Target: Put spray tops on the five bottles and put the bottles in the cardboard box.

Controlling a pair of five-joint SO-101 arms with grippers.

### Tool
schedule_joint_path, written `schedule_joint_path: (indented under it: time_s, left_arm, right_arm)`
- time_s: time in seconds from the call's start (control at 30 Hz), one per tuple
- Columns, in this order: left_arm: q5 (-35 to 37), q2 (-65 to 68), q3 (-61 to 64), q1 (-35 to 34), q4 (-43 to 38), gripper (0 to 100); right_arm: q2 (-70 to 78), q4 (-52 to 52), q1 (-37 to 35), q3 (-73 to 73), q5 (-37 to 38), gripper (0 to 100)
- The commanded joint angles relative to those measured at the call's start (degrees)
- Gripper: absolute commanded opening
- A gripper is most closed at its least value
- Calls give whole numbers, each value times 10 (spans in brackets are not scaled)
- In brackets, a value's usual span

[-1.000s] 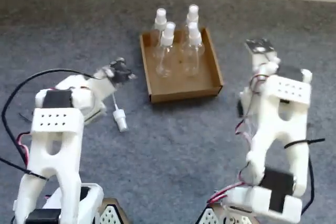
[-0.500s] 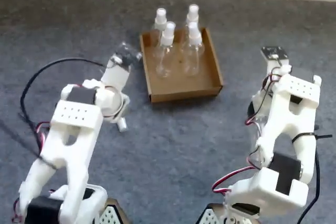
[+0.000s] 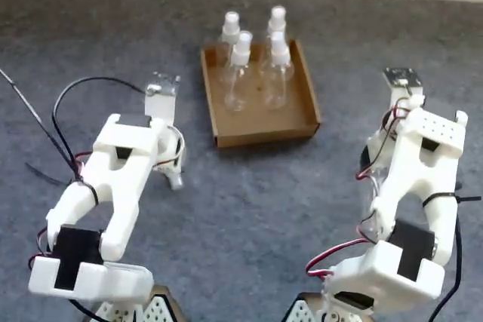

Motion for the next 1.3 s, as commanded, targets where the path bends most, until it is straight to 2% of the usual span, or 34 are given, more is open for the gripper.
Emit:
schedule_joint_path:
  time_s: [0.0, 0.1, 0.2, 0.3, 0.4, 0.63, 0.7, 0.83, 0.97, 1.07, 1.27]
  left_arm:
    - [-30, 2, -9, -9, -14, 105]
    - [-62, -1, -10, -24, -11, 83]
    - [-75, -4, -11, -73, -11, 59]
    - [-20, -5, -12, -125, -11, 55]
    - [30, -5, -13, -148, -11, 56]
    - [27, -69, -23, -150, -5, 56]
    - [-26, -109, -25, -149, -7, 56]
    - [-284, -155, -59, -144, 18, 56]
    - [-428, -118, -155, -140, 133, 56]
    - [-528, -71, -225, -139, 169, 65]
    - [-729, 4, -283, -128, 189, 238]
  right_arm:
    - [-6, -8, 4, -27, -8, 5]
    - [-6, -8, 9, -27, -4, 5]
    - [-6, -7, 14, -27, -4, 5]
    - [-6, -8, 12, -27, -5, 5]
    - [-6, -8, 4, -27, -6, 5]
    - [-4, -8, 4, -27, -4, 5]
    - [-4, -8, 4, -27, -4, 5]
    - [-6, -8, 7, -27, -4, 5]
    - [-3, -8, -3, -27, -4, 5]
    - [-3, -8, -7, -27, -4, 5]
    - [-6, -8, -13, -27, -5, 5]
